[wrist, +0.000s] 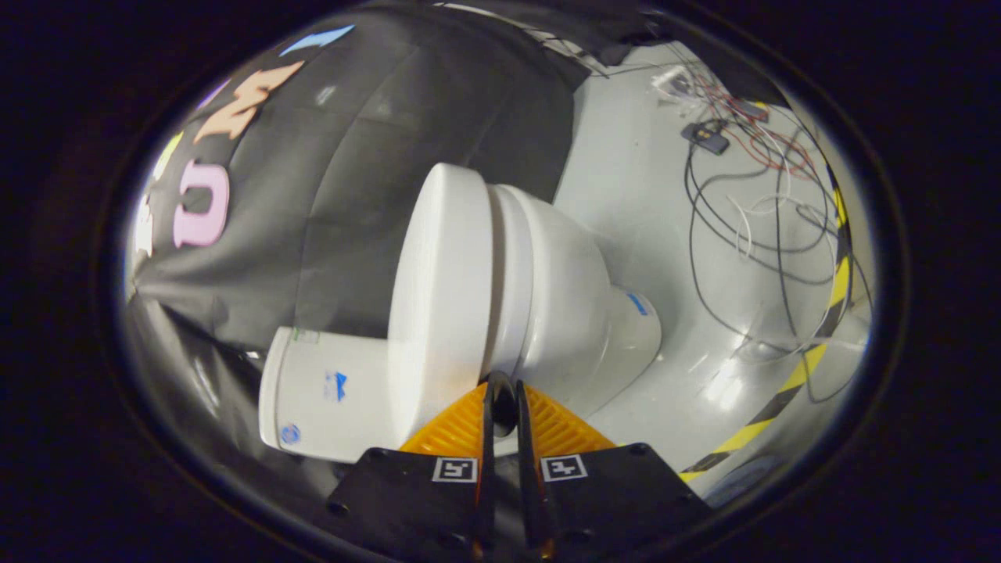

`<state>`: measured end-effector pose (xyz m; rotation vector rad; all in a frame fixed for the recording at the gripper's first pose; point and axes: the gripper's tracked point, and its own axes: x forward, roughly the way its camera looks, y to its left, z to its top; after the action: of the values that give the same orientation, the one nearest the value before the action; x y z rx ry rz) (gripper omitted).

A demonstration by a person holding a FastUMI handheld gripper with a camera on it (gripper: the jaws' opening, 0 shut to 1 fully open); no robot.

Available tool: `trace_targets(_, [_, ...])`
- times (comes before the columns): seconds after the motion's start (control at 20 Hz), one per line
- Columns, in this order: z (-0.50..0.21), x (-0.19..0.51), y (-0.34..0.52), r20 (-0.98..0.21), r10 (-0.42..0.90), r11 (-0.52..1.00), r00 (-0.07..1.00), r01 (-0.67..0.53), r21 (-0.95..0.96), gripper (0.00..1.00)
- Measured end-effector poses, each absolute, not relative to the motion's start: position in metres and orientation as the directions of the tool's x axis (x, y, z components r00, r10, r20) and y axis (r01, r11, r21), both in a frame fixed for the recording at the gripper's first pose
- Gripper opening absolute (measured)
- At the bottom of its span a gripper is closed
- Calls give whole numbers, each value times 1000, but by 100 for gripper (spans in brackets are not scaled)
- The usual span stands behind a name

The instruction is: Open the toilet lid.

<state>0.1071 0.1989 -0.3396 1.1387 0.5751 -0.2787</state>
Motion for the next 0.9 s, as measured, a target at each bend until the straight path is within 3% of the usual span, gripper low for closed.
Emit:
trace_targets(0.35, [-333, 109, 201, -487, 144, 528, 861, 349, 774, 15])
trace_targets(0.9, [-327, 121, 197, -574, 50, 388, 817, 514, 765, 15])
